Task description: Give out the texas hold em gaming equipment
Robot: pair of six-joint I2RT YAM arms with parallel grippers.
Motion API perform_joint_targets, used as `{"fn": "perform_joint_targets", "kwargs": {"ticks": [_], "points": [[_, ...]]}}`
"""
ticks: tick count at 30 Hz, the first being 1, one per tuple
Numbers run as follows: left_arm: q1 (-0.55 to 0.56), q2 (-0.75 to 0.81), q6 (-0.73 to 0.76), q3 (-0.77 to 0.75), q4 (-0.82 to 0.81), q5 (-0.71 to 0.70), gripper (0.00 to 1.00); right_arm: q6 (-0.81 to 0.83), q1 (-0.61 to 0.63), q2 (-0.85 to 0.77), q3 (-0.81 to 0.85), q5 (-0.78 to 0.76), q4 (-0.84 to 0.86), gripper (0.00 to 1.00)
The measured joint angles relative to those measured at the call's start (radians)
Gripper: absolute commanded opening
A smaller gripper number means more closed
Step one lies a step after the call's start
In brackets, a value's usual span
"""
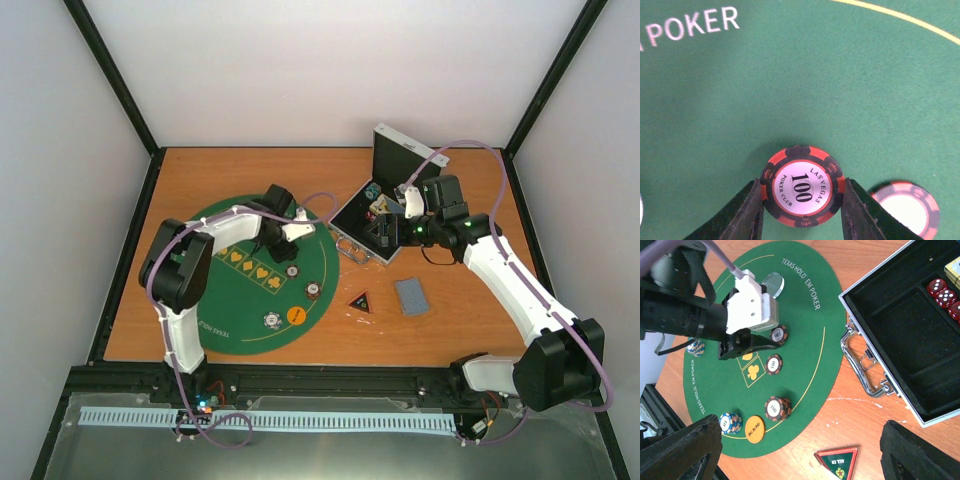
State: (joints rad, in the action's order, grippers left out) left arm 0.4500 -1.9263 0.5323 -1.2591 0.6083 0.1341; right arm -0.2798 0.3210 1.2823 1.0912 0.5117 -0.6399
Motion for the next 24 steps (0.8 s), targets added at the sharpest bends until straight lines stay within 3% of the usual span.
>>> {"fn": "perform_joint_targets", "kwargs": {"ticks": [10, 18, 24], "points": [[0.005, 0.171, 0.02, 0.052, 0.04, 0.044, 0.19, 0.003, -0.001, -0.014, 0.0, 0.0, 0.0, 0.86], [0.048, 0.173, 0.033, 0.151, 0.047, 0.062, 0.31, 0.003, -0.001, -0.014, 0.0, 0.001, 0.0, 0.86], [0.053, 0.16, 0.04, 0.153, 0.031, 0.073, 0.33, 0.003, -0.001, -0.014, 0.0, 0.0, 0.0, 0.85]]}}
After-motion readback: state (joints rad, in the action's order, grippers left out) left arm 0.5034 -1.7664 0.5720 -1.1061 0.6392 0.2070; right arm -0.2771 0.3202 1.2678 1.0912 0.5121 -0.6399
